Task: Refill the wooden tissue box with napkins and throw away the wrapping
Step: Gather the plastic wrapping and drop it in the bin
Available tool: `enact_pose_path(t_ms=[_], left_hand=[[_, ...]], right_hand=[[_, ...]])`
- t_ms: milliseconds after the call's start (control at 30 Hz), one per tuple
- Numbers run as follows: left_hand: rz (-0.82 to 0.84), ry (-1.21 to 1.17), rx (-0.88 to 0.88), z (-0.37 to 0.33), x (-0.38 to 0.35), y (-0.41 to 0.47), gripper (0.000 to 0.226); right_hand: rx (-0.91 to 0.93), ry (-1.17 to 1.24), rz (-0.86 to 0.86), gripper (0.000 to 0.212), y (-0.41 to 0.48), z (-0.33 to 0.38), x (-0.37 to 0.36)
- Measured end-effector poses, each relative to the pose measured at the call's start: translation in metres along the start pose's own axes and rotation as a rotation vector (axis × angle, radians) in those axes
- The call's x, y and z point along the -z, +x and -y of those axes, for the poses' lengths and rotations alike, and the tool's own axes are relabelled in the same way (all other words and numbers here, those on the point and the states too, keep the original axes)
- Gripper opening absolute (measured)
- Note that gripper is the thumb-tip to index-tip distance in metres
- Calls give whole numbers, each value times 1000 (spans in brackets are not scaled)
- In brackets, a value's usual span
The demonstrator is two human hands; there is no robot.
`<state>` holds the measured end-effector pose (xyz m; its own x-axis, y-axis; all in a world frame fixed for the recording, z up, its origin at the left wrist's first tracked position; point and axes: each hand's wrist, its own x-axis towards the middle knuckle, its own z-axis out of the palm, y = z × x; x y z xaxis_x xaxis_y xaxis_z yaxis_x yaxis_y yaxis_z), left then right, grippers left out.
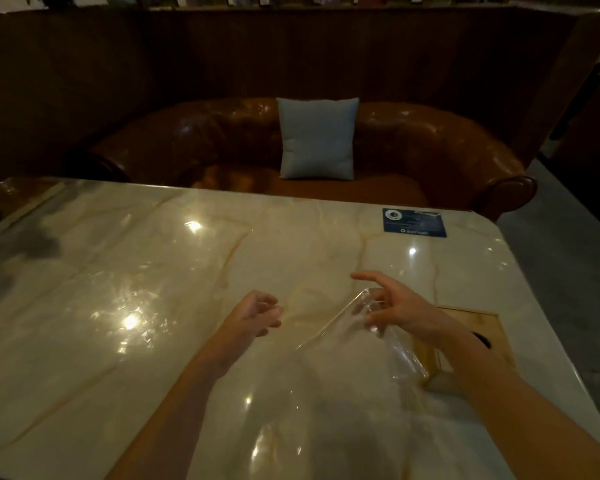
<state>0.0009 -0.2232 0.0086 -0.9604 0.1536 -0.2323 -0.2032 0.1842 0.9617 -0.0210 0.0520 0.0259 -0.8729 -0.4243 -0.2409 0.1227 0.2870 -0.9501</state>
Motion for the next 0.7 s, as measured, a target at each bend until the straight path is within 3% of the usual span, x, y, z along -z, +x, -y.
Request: enact_pose_path(t_ms=[100, 133, 200, 267, 367, 533, 700], left_hand=[[251, 75, 23, -2, -17, 1, 58], [317, 76, 32, -2, -26, 1, 60], [392, 63, 26, 0, -40, 0, 45], [362, 86, -10, 1, -47, 0, 28], [254, 18, -11, 4, -44, 0, 31], [33, -269, 57, 12, -33, 5, 14], [-36, -419, 58, 19, -32, 5, 9]], right_hand=[[8, -104, 96, 55, 5, 15, -7], [12, -124, 116, 53, 7, 19, -10], [25, -128, 134, 50, 9, 27, -14], [30, -105, 120, 48, 10, 29, -15], [-11, -49, 76, 43, 7, 22, -10], [-55, 159, -53, 50, -2, -5, -12], [-67, 334, -255, 46, -3, -28, -38]])
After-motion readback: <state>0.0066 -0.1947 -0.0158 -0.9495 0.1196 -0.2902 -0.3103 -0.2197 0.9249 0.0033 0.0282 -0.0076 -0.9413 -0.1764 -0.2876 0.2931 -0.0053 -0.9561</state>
